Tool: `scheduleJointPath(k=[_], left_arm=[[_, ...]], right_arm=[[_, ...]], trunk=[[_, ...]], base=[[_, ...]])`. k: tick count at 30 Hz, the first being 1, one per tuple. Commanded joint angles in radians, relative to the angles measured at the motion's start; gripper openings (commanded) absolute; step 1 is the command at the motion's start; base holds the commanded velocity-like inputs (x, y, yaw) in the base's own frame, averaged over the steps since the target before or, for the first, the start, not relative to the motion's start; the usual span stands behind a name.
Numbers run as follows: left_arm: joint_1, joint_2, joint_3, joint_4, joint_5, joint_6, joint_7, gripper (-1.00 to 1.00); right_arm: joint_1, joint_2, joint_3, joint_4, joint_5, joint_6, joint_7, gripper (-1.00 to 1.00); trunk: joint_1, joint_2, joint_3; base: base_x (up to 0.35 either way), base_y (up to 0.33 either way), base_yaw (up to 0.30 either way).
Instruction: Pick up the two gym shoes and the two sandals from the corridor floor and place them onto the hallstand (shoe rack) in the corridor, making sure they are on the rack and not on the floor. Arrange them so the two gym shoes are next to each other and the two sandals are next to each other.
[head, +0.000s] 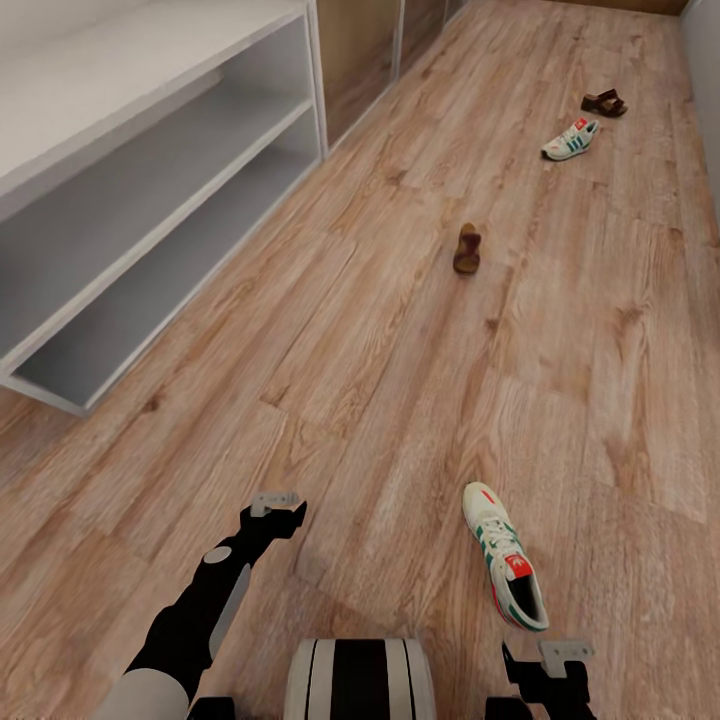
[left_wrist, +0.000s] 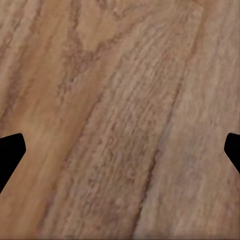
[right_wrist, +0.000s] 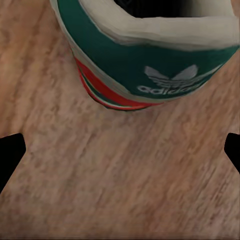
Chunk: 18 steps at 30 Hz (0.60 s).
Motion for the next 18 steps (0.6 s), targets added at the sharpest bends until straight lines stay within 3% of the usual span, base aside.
scheduleJointPath(k=[1, 18], left_arm=[[0.000, 0.000, 0.001, -0.001, 0.003, 0.006, -0.003, 1.00], [0.000, -0.002, -0.001, 0.001, 0.004, 0.004, -0.004, 1.00]], right_arm=[[0.000, 0.000, -0.002, 0.000, 0.008, -0.003, 0.000, 1.00], [0.000, 0.000, -0.002, 0.000, 0.007, -0.003, -0.001, 1.00]], trunk=[[0.000, 0.000, -0.005], [0.001, -0.001, -0.011]], base=[[0.000, 0.000, 0.000], [0.000, 0.000, 0.000]])
